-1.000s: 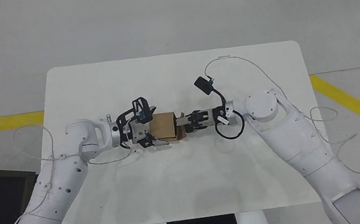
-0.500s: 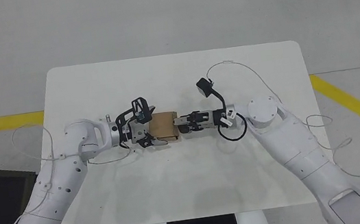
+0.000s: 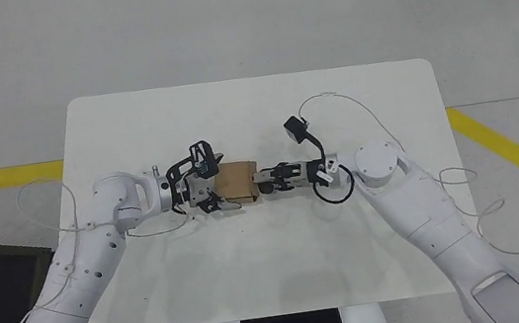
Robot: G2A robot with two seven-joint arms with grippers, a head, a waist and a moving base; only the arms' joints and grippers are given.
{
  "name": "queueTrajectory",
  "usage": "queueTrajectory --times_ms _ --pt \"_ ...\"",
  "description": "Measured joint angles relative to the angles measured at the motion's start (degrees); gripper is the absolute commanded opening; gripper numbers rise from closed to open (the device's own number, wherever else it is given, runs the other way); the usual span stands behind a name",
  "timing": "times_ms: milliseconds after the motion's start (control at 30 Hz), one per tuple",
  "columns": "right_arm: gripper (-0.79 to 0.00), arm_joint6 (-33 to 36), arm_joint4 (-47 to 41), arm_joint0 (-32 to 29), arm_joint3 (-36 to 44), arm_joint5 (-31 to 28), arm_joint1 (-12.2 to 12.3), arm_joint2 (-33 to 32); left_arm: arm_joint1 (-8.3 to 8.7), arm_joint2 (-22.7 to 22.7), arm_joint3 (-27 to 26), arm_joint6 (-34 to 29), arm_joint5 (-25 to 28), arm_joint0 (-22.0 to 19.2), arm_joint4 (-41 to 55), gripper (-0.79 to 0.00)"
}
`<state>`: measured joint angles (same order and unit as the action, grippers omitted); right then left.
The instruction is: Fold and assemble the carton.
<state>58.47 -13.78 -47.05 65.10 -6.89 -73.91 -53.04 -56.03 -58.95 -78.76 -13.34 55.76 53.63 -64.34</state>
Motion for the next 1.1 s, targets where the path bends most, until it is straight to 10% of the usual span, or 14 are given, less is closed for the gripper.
queueTrajectory --times_ms 1100 --pt "-0.640 0.47 5.20 2.70 2.13 4.74 -0.54 2.73 0.00 -0.02 -0.79 0.01 0.29 0.42 -0.30 0.000"
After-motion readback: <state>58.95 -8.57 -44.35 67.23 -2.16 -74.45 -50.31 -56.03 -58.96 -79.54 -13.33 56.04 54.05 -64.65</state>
